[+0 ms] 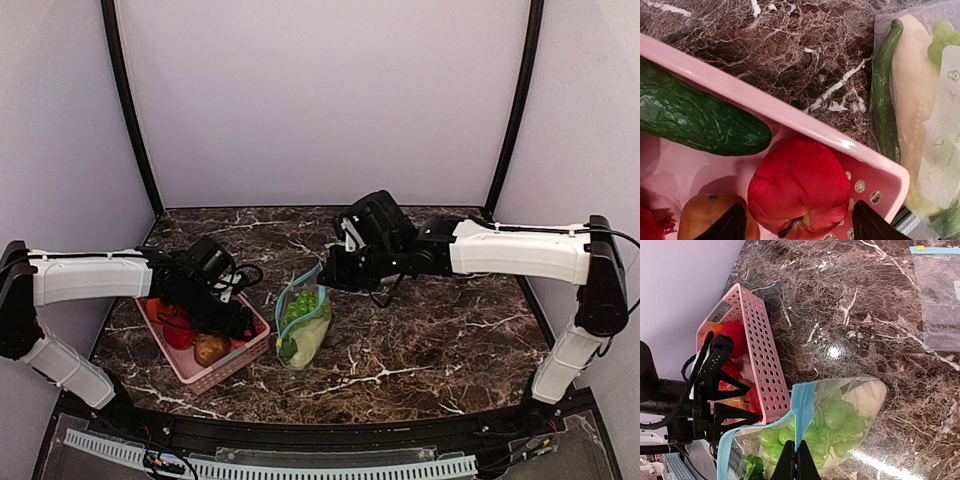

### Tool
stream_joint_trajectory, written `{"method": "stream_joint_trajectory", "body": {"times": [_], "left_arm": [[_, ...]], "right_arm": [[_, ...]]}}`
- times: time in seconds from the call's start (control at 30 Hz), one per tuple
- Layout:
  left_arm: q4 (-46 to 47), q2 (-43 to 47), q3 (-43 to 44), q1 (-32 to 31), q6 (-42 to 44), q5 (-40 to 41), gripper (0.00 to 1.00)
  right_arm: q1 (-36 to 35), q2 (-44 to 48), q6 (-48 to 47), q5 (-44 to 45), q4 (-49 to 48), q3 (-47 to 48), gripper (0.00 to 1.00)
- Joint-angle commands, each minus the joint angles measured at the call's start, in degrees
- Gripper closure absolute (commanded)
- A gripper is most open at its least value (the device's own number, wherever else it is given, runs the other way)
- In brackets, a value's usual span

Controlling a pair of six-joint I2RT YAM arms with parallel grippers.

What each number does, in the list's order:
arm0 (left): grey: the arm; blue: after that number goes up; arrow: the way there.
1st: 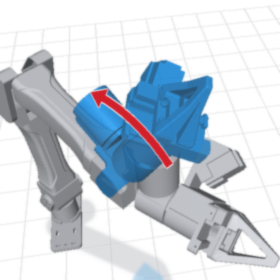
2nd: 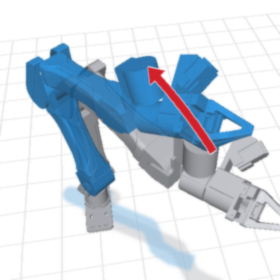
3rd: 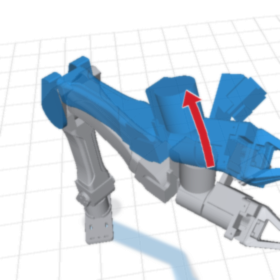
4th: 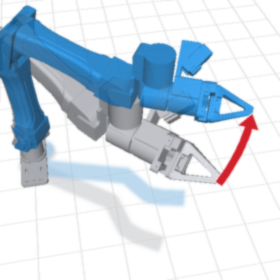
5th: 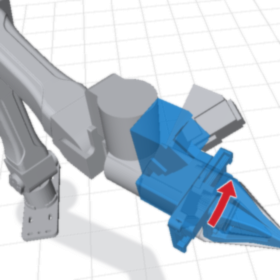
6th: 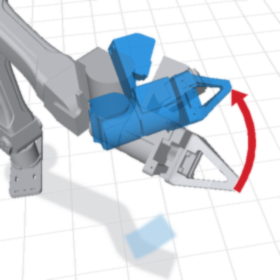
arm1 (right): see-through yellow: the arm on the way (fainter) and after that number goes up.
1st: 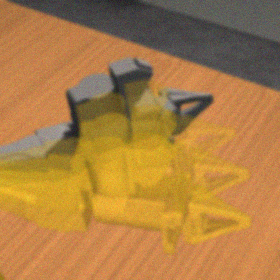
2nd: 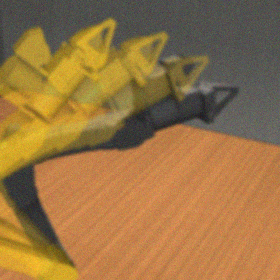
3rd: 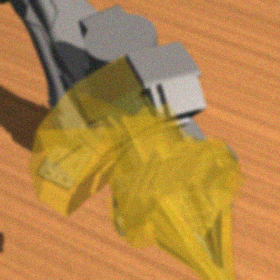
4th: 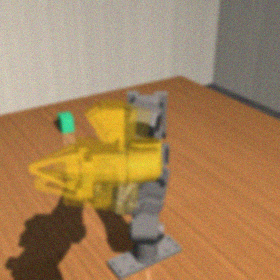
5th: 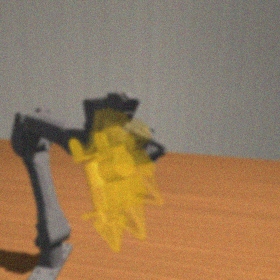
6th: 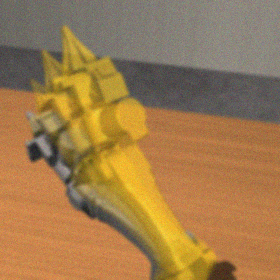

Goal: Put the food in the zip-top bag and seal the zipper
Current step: Pick up the fake vegetable from the bin.

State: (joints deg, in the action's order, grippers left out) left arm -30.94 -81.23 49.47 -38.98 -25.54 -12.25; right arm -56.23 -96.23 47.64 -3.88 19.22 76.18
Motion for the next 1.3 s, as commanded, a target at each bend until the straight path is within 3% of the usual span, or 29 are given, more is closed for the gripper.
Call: {"method": "stream_joint_trajectory", "body": {"times": [0.0, 0.27, 0.47, 0.87, 1.03, 1.27], "left_arm": [[-1.2, -0.8, 0.9, -0.8, 0.6, 0.8, 0.26], [-1.4, -2.1, 0.4, -0.8, 0.7, 2.7, 0.25], [-2.3, -0.3, 0.4, -0.8, 0.7, 4.8, 0.4], [-5.1, 11.5, 1.0, -0.8, -1.0, 13.2, 0.47], [4.0, 16.5, 2.0, -2.3, 1.7, 2.8, 0.49], [9.5, 14.2, 12.6, -10.0, 5.0, 1.3, 0.5]], "right_arm": [[-0.4, 0.2, -0.4, 0.1, -1.9, 0.8, 1.0], [-0.4, 1.1, 0.0, 0.5, -2.1, -0.1, 1.0], [-0.4, 1.0, 0.0, 0.5, -2.2, -0.3, 1.0], [-0.4, 1.2, -0.2, 0.0, -2.3, 0.1, 1.0], [-0.4, 1.4, -0.8, -0.2, -2.5, 0.4, 1.0], [-0.4, 1.5, -0.8, -0.4, -2.6, 0.5, 1.0]]}}
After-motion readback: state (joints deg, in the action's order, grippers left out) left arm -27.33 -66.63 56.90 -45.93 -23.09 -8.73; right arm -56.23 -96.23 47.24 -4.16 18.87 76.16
